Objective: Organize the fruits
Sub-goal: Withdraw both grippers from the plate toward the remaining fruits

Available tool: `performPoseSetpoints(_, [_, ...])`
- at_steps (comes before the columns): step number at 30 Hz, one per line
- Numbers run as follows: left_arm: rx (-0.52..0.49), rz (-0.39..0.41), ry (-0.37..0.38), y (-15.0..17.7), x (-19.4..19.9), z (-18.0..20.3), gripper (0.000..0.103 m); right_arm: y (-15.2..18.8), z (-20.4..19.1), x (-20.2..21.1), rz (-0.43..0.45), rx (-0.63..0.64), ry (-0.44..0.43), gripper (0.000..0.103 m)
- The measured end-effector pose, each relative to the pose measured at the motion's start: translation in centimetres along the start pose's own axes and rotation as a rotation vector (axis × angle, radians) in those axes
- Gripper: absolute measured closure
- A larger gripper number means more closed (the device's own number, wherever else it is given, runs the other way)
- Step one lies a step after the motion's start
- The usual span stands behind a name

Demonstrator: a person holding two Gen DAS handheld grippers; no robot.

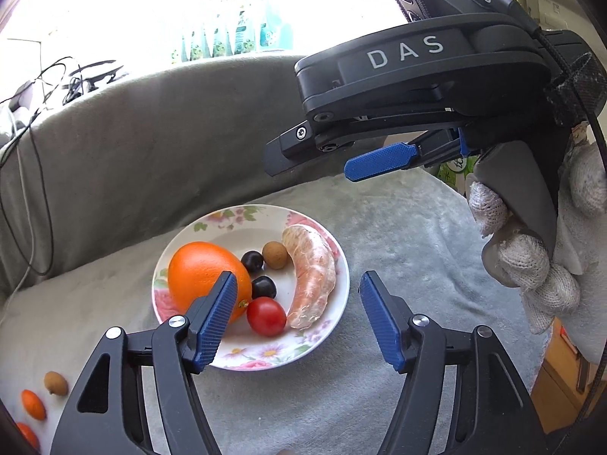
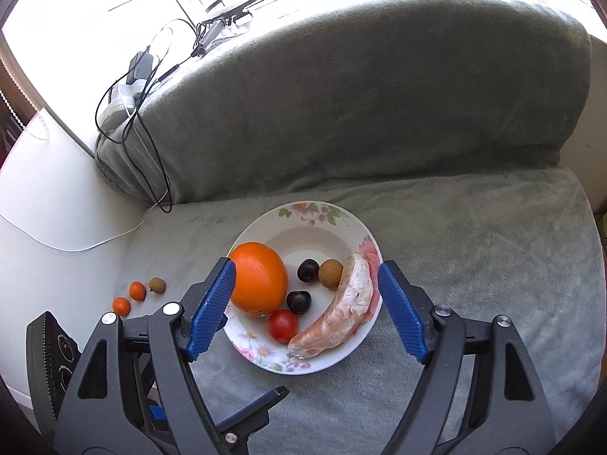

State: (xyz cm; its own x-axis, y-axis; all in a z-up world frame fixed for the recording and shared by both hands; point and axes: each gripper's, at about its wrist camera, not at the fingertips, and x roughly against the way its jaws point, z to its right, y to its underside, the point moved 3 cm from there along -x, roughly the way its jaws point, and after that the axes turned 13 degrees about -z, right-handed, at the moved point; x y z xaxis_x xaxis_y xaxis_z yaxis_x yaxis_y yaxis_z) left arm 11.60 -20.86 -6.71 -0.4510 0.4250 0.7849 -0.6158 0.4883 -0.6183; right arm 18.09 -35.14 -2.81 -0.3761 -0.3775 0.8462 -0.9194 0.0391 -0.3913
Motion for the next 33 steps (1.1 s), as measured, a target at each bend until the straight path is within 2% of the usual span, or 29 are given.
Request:
performPoseSetpoints(6, [0.031, 0.023, -0.013, 1.0, 1.8, -1.1, 0.036, 0.4, -1.1, 0.6, 0.041, 0.024, 0.012, 0.022])
performPoseSetpoints(9, [0.053, 0.032, -0.015, 1.6, 2.6, -1.9, 0.036, 0.7, -1.7, 0.8, 0.062, 0.038, 0.004, 0.017])
performPoseSetpoints(18, [0.14, 0.076, -0.06, 3.5, 5.8, -5.1, 0.036, 1.4, -4.8, 0.4, 0.101, 0.119, 0.013, 0.017])
performPoseSetpoints(22, [0.181, 0.091, -0.089, 4.7, 7.1, -6.7, 0.036, 1.6, -6.2, 0.1, 0.122, 0.148, 0.006, 0.014])
performPoseSetpoints(33, [0.34, 0.116, -0.17, 9.2, 10.5, -12.5, 0.036, 1.6, -10.4, -1.9, 0.108, 0.241, 0.018, 0.013])
